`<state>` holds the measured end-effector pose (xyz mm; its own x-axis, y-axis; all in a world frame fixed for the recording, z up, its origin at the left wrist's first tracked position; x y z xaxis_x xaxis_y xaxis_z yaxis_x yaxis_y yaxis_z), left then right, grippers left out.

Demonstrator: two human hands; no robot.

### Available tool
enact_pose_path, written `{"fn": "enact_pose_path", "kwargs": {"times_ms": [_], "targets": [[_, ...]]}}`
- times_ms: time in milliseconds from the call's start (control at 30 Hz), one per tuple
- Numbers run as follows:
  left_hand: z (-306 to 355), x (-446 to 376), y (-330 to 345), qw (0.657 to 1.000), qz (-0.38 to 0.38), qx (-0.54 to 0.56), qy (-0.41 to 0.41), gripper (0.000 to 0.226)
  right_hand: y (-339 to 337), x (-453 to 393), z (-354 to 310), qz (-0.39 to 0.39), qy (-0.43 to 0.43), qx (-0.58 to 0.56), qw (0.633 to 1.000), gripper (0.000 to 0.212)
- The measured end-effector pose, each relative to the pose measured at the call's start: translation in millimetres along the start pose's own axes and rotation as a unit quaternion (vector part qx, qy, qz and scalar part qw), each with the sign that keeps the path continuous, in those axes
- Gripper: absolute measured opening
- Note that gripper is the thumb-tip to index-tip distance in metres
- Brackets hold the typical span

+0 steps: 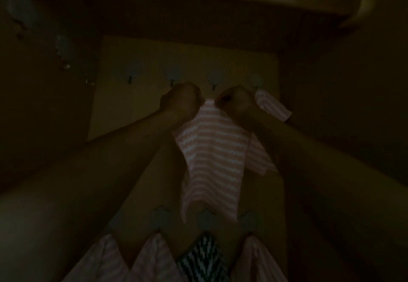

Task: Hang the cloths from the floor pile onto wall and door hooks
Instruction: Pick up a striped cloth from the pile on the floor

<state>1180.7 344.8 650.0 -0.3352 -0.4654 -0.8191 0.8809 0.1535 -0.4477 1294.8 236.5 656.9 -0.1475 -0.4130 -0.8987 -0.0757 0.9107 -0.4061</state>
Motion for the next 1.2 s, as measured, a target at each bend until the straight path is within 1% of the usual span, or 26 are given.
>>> {"fn": "enact_pose_path", "kwargs": {"times_ms": [100, 200, 367, 467, 600, 700, 767, 833, 867, 967, 1133, 1200], "targets": [[-2, -21, 9, 1.000, 0.003, 0.022, -0.006, 0.030, 9, -19, 7, 0.022, -0.010, 0.051, 0.998, 0.021], [1, -36, 18, 0.999, 0.011, 0.045, -0.013, 0.029, 17, -36, 15, 0.050, 0.008, 0.078, 0.996, 0.026], [16, -59, 28, 0.996, 0.064, 0.055, 0.001, 0.027, 20, -57, 29, 0.080, 0.000, 0.144, 0.986, 0.032], [22, -77, 30, 0.995, 0.093, 0.037, -0.003, 0.029, 14, -71, 34, 0.071, -0.001, 0.162, 0.984, 0.037], [22, -86, 37, 0.994, 0.099, -0.005, -0.046, 0.030, 14, -79, 40, 0.013, -0.004, 0.196, 0.980, 0.036], [17, -81, 44, 0.995, 0.089, -0.016, -0.044, 0.034, 16, -77, 40, -0.005, 0.000, 0.174, 0.985, 0.037], [13, -74, 47, 0.996, 0.074, -0.012, -0.040, 0.039, 17, -70, 37, -0.026, 0.020, 0.157, 0.987, 0.040], [9, -65, 48, 0.997, 0.068, -0.002, -0.047, 0.042, 19, -61, 35, -0.046, 0.040, 0.150, 0.987, 0.039], [8, -60, 49, 0.996, 0.068, -0.002, -0.054, 0.042, 22, -56, 35, -0.052, 0.036, 0.158, 0.985, 0.037], [3, -44, 50, 0.996, 0.056, -0.009, -0.062, 0.039, 29, -37, 37, -0.037, 0.049, 0.150, 0.987, 0.034], [-9, -10, 46, 0.995, 0.044, -0.020, -0.087, 0.034, 42, -1, 33, 0.003, 0.071, 0.088, 0.994, 0.037], [-11, 5, 41, 0.995, 0.026, -0.043, -0.089, 0.033, 46, 12, 28, 0.011, 0.079, 0.085, 0.993, 0.038]]}}
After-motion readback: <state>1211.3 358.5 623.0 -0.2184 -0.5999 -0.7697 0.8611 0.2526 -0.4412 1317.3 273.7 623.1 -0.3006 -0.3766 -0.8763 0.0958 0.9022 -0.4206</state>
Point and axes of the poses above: each hand's wrist, its own x-axis away from the middle knuckle, its own y-axis out of the palm, z = x × y, the point moved 1 cm from there along -x, towards the middle knuckle, and after that the axes turned 13 degrees about -y, right-handed, at the moved point
